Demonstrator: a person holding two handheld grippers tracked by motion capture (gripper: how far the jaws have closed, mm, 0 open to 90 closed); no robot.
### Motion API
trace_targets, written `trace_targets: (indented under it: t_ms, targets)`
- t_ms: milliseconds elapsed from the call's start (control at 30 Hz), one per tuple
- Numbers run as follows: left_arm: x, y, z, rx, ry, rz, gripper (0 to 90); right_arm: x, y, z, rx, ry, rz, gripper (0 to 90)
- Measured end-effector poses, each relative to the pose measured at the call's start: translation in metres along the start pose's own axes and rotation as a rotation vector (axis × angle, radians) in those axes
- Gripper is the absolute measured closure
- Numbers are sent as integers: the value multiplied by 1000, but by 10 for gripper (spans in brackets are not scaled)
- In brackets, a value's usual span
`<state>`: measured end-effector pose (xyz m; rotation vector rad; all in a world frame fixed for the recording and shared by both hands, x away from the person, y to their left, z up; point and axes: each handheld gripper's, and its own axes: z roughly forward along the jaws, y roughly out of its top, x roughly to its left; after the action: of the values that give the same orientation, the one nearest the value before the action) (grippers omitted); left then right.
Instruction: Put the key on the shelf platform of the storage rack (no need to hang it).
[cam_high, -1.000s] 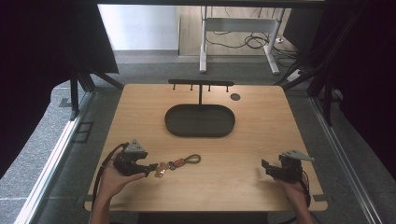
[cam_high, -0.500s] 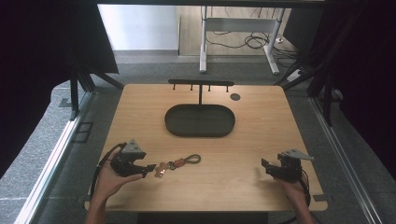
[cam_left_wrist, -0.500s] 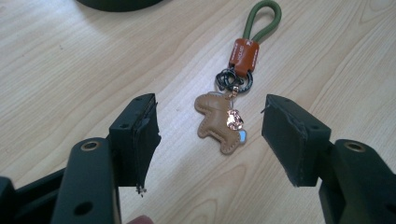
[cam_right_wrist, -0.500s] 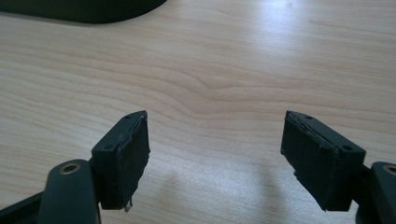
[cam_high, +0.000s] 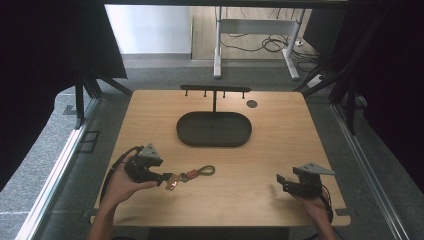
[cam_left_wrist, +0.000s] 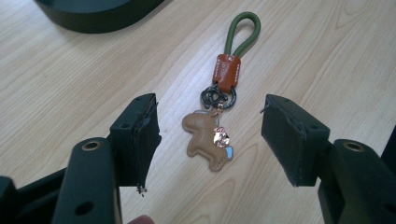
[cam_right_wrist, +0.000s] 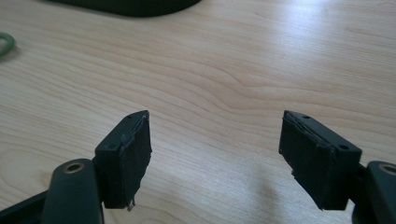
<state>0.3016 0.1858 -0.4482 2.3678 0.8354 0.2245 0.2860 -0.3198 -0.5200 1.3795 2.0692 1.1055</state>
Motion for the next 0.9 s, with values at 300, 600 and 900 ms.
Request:
trace_targets:
  t_ms: [300,600,900]
  targets:
    - [-7,12,14,44,-19,35,369,-1,0,-4,-13,22,13,276]
    - [-8,20,23,62,-28,49,371,-1,0,-4,-4,17,8,277]
    - [-16,32,31,81,-40,103,382,0,-1,-2,3,8,4,278]
